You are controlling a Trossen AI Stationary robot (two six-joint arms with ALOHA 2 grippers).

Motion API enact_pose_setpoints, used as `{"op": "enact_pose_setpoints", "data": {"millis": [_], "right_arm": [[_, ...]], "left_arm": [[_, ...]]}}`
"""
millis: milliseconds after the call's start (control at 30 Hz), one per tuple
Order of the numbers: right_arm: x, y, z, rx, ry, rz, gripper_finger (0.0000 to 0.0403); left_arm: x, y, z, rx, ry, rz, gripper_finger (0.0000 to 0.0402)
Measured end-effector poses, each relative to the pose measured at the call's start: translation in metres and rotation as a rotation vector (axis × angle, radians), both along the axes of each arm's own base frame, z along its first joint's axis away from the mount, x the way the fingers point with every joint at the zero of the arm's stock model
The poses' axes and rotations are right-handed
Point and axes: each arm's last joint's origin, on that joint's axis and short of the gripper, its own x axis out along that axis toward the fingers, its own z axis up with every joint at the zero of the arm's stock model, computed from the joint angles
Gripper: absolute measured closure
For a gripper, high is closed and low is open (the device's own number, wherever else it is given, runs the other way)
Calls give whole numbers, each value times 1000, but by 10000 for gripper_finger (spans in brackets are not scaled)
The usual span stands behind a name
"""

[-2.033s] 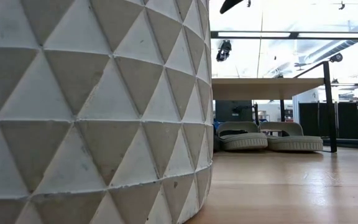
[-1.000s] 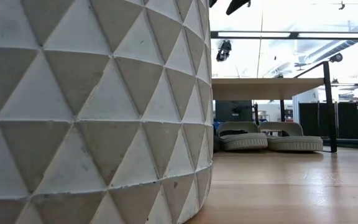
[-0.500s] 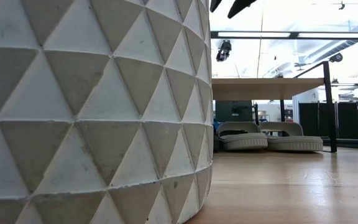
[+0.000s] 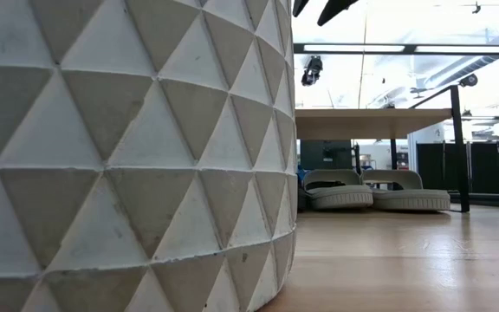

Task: Pick and place slides into the shelf
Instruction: Put the black slide on the shelf

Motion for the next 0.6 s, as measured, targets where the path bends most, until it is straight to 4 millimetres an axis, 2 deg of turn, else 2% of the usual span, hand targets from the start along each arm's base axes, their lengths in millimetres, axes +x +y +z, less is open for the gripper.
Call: {"op": "enact_pose_setpoints", "data": {"millis": [200, 300, 433, 600], "right_arm": [[0, 0, 0, 3, -4, -3, 192], [0, 0, 0, 4, -5, -4, 192], [0, 0, 0, 4, -5, -4, 192], [0, 0, 0, 5, -5, -4, 192]], "left_arm": [[0, 17, -3, 64, 0, 20, 219], [0, 23, -5, 71, 5, 33, 233], [1, 28, -13, 34, 50, 14, 288], [5, 34, -12, 77, 59, 35, 376]]}}
